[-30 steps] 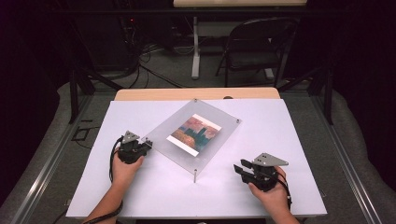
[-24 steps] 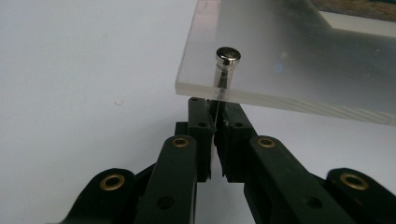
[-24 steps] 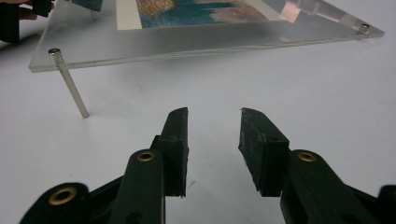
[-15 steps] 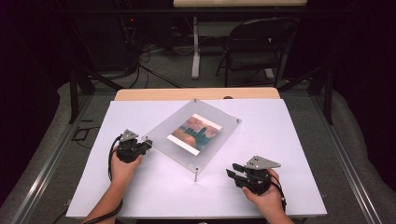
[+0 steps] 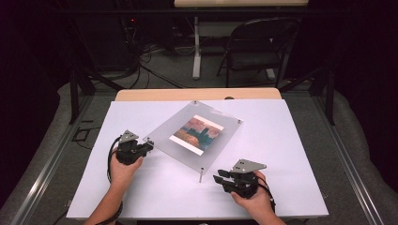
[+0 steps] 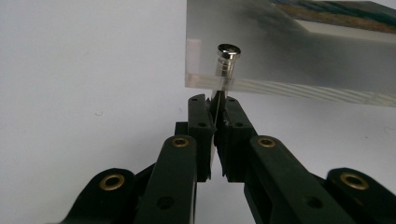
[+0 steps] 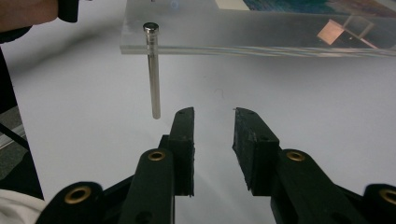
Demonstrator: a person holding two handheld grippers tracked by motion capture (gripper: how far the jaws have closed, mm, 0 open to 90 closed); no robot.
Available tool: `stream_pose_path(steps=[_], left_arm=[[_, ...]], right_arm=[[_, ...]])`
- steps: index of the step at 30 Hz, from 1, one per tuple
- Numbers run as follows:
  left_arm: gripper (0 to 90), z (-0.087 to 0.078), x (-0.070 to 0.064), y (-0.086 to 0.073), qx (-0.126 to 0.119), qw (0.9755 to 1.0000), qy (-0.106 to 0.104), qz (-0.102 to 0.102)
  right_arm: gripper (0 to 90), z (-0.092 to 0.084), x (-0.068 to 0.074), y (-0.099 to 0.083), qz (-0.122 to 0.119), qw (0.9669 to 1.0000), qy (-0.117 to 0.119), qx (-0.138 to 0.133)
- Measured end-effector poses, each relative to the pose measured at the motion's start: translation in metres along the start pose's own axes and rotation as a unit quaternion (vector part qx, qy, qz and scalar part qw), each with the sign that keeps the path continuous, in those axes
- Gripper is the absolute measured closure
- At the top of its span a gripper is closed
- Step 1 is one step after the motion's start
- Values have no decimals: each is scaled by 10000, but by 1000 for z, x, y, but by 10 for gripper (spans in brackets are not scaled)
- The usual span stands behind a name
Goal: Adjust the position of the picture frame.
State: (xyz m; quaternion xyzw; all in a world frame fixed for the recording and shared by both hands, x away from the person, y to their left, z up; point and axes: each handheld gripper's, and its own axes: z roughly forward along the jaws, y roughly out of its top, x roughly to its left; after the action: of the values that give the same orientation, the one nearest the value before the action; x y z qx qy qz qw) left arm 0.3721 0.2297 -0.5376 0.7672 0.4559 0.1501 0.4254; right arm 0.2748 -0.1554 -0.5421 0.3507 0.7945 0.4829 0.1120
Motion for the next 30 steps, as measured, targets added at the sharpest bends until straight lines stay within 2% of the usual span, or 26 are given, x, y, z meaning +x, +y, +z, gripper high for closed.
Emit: stream_pose_path(steps=[6,10,19,26,30], left_arm=[[847,-4,-4,0,-15,10000,-63,40],[848,-8,-12,-3,4,9999,-136,91],[850,-12,-18,-6,1,9997,-215,131],[850,-16,-23,-7,-7,9995,-293,144],[850,-17,-25,-8,11,9994,-319,139]], right_arm=[[692,6,2,0,-57,9999,127,63],[692,8,7,1,-159,9994,284,70],[700,11,11,1,-179,9984,529,120],[699,14,14,2,-207,9981,568,125],[704,18,12,2,-125,9983,559,118]])
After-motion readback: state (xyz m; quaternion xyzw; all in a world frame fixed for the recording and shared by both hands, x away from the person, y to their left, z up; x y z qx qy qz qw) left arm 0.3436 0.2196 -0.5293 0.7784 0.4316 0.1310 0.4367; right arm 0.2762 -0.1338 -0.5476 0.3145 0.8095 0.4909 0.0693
